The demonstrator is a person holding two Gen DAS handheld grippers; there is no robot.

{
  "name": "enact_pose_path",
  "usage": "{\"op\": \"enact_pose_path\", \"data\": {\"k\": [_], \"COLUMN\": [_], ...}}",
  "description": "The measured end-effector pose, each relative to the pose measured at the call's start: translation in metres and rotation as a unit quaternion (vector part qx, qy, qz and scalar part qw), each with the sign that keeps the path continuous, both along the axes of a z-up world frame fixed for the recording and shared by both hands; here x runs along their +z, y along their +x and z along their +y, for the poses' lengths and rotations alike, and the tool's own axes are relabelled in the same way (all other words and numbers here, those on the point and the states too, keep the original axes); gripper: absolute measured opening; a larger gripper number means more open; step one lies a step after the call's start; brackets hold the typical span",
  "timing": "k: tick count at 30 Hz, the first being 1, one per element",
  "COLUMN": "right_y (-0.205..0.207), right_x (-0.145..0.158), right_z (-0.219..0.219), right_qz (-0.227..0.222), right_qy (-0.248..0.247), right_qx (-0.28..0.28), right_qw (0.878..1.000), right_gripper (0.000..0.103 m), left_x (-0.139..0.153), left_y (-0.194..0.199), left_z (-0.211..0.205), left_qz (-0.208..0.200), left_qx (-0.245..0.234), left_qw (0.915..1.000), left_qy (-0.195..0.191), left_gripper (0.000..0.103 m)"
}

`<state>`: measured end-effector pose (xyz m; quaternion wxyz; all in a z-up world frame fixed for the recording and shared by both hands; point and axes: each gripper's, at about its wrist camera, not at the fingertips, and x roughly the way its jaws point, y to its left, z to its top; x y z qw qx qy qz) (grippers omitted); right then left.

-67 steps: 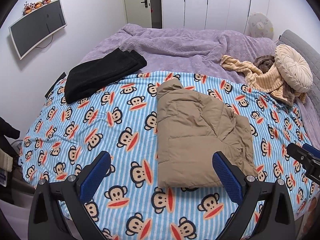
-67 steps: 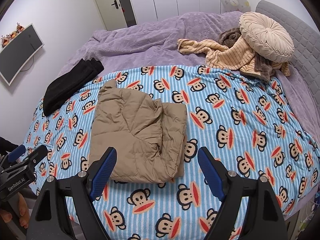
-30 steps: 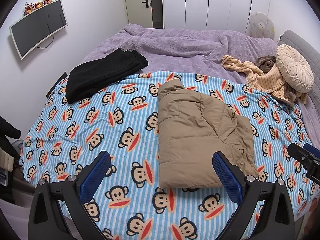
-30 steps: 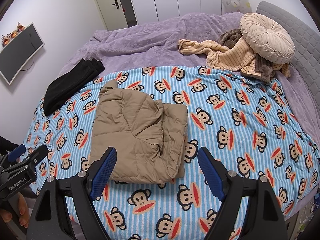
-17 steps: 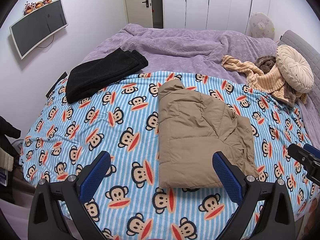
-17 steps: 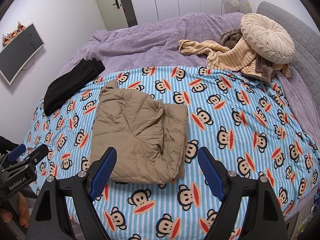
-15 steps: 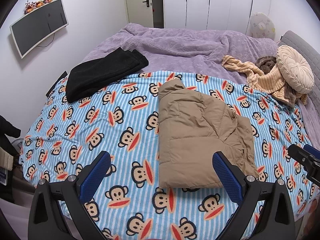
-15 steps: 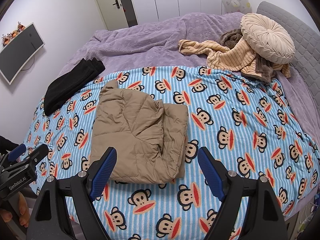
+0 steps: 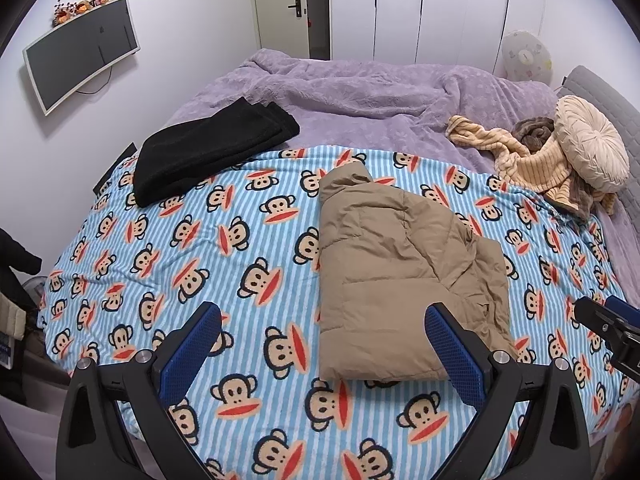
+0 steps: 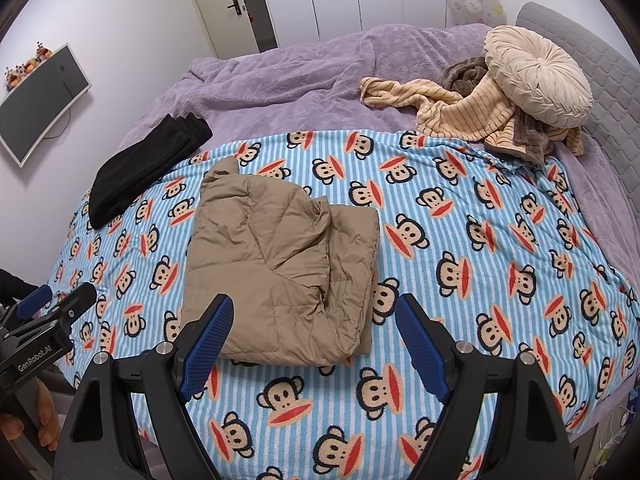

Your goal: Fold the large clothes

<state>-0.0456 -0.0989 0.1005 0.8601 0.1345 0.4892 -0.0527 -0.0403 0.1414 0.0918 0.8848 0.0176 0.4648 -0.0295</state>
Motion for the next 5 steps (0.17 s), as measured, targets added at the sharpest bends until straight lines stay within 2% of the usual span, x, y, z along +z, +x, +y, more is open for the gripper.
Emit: {"op": "enact_pose_path", "data": {"k": [5], "right_y": [-0.0001], "right_x": [0.0001], "right_z": [-0.0005], "right_qz": [-0.001], "right_qy": [0.0], "right_qx": [-0.002], "right_qw": [1.0], "right_gripper": [0.085], "left_x": [0.0033], "left_y": [-0.002], "left_z": [-0.0069], "left_qz": [-0.006], "left_qx": [-0.008], "left_qw": [0.9999], "left_qy": [0.002], "left_gripper": [0.102]}}
